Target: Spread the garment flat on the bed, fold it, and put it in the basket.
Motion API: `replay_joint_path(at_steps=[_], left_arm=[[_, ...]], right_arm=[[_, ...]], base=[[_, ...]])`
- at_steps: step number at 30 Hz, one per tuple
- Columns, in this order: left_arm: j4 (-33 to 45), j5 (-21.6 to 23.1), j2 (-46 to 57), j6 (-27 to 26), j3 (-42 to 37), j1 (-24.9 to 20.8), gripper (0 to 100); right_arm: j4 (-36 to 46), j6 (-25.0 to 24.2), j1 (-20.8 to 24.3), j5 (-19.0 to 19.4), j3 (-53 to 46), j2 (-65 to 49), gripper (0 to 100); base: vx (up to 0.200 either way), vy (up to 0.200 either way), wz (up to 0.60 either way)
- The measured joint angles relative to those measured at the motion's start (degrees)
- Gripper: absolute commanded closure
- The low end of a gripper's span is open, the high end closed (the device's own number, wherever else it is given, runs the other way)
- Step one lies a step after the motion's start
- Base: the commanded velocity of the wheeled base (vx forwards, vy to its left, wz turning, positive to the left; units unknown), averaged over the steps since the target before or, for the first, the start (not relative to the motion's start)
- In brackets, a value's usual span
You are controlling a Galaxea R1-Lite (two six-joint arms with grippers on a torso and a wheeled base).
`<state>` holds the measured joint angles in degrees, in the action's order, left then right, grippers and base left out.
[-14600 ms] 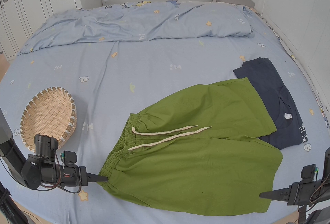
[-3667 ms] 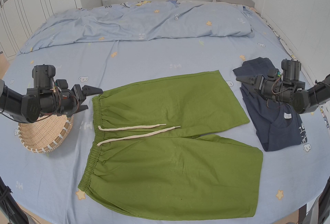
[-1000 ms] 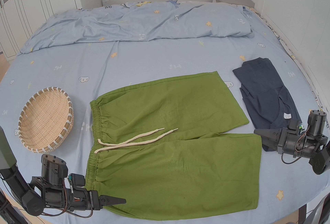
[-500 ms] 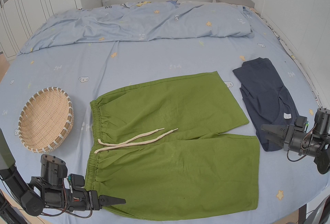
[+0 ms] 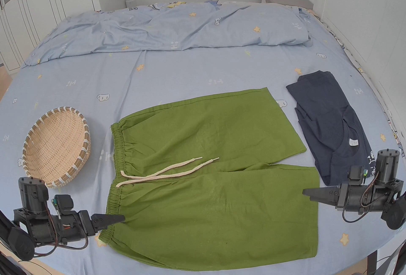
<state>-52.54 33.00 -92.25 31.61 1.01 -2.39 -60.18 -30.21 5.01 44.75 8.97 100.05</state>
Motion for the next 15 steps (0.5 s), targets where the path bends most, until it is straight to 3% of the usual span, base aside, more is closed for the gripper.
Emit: replay_joint_path(at_steps=[6,9,15], left_arm=[[-0.06,2.50,-1.08,-11.09,0.00,8.58,0],[0.21,5.29,-3.01,-12.32,0.00,10.41,0],[1.85,6.02,-5.72,-12.70,0.00,10.57,0]], right_arm=[[0.30,1.26,0.33,-0.66,-3.83,0.06,0],[0.28,1.52,0.50,-0.85,-4.86,0.11,0],[0.27,1.61,0.61,-0.96,-5.29,0.17,0]], base=[[0.000,0.000,0.00],[0.000,0.000,0.00],[0.000,0.000,0.00]])
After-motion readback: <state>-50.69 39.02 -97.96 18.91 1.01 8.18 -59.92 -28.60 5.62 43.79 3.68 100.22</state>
